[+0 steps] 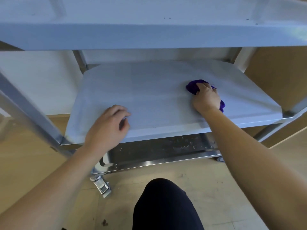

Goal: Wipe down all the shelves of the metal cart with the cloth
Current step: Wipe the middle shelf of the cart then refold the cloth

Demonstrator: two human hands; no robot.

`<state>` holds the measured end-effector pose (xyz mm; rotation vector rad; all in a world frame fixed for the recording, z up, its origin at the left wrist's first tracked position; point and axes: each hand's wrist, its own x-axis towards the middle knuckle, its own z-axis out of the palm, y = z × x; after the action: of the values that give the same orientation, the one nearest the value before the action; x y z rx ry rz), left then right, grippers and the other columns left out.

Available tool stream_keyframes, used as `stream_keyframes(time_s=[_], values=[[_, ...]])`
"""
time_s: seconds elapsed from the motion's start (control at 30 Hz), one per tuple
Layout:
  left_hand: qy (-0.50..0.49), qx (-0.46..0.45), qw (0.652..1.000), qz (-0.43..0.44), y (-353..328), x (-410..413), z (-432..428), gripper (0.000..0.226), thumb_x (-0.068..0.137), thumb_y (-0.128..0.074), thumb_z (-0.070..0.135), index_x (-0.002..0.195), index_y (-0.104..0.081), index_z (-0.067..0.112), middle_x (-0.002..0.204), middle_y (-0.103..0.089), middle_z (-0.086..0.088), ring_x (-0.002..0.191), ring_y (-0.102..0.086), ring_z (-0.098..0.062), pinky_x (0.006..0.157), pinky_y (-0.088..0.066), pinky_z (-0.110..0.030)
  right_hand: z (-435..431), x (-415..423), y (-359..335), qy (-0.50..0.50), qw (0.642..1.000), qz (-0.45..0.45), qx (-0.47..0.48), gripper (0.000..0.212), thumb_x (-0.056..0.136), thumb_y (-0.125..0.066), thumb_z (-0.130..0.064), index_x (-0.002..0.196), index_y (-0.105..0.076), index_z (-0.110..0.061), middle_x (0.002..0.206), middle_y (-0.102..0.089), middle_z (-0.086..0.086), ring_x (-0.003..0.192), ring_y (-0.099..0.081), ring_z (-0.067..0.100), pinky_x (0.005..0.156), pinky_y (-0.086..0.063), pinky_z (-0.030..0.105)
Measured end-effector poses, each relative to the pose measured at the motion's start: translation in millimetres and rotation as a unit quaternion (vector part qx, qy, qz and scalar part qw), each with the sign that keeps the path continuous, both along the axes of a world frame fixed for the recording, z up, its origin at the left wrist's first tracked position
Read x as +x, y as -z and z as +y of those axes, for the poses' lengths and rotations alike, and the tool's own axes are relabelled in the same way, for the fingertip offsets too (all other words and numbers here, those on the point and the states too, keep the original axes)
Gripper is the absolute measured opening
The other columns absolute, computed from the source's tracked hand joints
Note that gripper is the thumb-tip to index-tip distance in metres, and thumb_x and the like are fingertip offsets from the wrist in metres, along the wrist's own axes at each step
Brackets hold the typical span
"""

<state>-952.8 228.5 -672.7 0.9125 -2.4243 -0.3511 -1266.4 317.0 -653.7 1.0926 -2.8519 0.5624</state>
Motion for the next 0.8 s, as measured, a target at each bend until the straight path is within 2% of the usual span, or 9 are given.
stream_keyframes(time_s=[0.07,0.1,0.27,0.4,0.5,0.67,0.73,0.8], values=[[-0.007,-0.004,1.0,-0.008,1,-5,5,0.019,0.089,-0.055,0.016,0.103,-0.068,0.013,0.113,-0.058,0.005,0.104,-0.056,-0.015,0.082,-0.049,-0.03,-22,24,-2,0.048,0.999,-0.012,-0.003,0.052,0.091,-0.041,-0.008,0.142,-0.04,-0.017,0.147,-0.038,0.009,0.132,-0.034,0.037,0.104,-0.035,0.044],[-0.006,-0.004,1.0,-0.008,2,-5,5,0.019,0.089,-0.055,0.017,0.103,-0.067,0.014,0.113,-0.057,0.005,0.104,-0.056,-0.015,0.081,-0.05,-0.031,-35,40,-1,0.038,0.999,-0.011,-0.007,0.051,0.09,-0.041,-0.009,0.14,-0.041,-0.017,0.147,-0.039,0.008,0.131,-0.034,0.037,0.102,-0.035,0.043],[-0.006,0.011,1.0,0.014,2,-3,1,0.017,0.088,-0.056,0.022,0.102,-0.065,0.02,0.112,-0.056,0.01,0.1,-0.057,-0.014,0.075,-0.053,-0.036,-83,122,8,-0.185,0.983,0.009,-0.012,0.054,0.092,-0.041,-0.012,0.145,-0.038,-0.024,0.151,-0.035,-0.002,0.131,-0.035,0.032,0.101,-0.034,0.037],[0.0,0.012,0.999,0.033,3,-1,-1,0.016,0.087,-0.057,0.02,0.099,-0.066,0.02,0.11,-0.057,0.01,0.099,-0.058,-0.014,0.073,-0.052,-0.034,-54,116,14,-0.251,0.967,0.033,-0.036,0.049,0.096,-0.041,-0.013,0.143,-0.042,-0.025,0.15,-0.04,-0.004,0.13,-0.04,0.028,0.104,-0.036,0.036],[0.004,-0.003,1.0,0.029,5,-2,0,0.017,0.087,-0.057,0.018,0.099,-0.068,0.018,0.11,-0.058,0.008,0.098,-0.059,-0.015,0.07,-0.049,-0.029,-38,70,17,-0.241,0.968,0.032,-0.063,0.046,0.094,-0.045,-0.012,0.138,-0.049,-0.021,0.146,-0.046,0.002,0.13,-0.043,0.03,0.108,-0.035,0.036],[0.005,-0.015,1.0,0.017,9,-7,-2,0.015,0.088,-0.053,0.021,0.095,-0.066,0.019,0.109,-0.056,0.008,0.099,-0.057,-0.019,0.07,-0.055,-0.04,-76,22,3,-0.053,0.998,-0.015,-0.001,0.053,0.093,-0.036,-0.007,0.145,-0.039,-0.021,0.152,-0.035,0.008,0.136,-0.032,0.034,0.107,-0.033,0.04],[0.007,-0.017,1.0,0.014,12,-7,-3,0.015,0.088,-0.052,0.022,0.094,-0.065,0.02,0.107,-0.055,0.008,0.098,-0.057,-0.019,0.07,-0.055,-0.042,-103,45,2,-0.067,0.998,-0.012,-0.004,0.054,0.092,-0.036,-0.009,0.144,-0.04,-0.025,0.152,-0.035,0.007,0.138,-0.031,0.033,0.11,-0.031,0.038],[0.003,-0.011,1.0,0.017,12,-6,-4,0.014,0.087,-0.052,0.024,0.094,-0.064,0.022,0.107,-0.054,0.01,0.097,-0.056,-0.018,0.069,-0.055,-0.042,-125,84,7,-0.165,0.986,0.007,-0.015,0.051,0.093,-0.039,-0.012,0.142,-0.043,-0.026,0.151,-0.038,0.004,0.135,-0.036,0.032,0.111,-0.032,0.037]])
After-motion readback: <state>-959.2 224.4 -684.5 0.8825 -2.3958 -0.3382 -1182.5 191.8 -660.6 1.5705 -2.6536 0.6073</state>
